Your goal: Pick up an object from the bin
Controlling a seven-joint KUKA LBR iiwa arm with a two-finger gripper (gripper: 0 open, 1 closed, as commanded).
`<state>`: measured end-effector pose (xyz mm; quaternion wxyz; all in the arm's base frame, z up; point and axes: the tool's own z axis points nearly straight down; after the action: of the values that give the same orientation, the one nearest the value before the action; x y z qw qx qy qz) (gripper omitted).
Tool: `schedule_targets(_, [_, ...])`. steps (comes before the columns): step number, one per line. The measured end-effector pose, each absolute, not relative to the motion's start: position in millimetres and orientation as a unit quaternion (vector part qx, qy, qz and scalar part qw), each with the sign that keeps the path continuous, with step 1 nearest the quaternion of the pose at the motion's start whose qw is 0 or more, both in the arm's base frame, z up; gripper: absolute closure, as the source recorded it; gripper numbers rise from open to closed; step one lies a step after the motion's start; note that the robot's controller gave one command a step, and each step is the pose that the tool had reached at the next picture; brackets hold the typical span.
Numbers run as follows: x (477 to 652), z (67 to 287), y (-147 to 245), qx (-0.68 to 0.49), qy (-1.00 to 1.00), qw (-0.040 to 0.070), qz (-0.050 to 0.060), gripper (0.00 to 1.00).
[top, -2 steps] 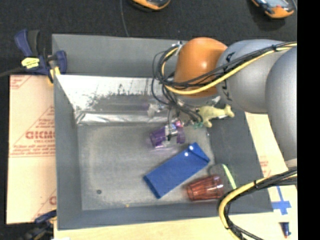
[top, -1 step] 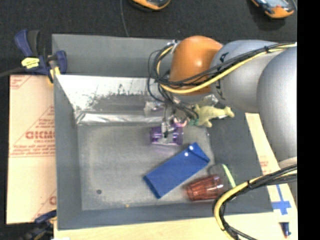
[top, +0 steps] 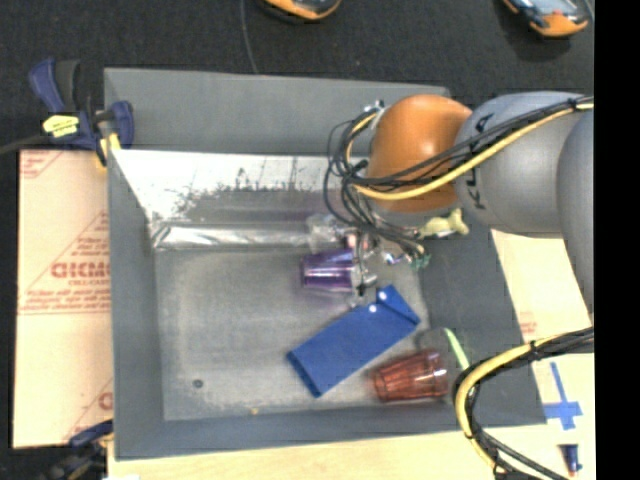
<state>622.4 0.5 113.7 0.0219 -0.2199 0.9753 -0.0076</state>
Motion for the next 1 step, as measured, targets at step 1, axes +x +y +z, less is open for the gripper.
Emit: schedule_targets(1, [619.9, 156.3, -10.4, -0.115, 0.993, 0.027, -0.005, 0.00])
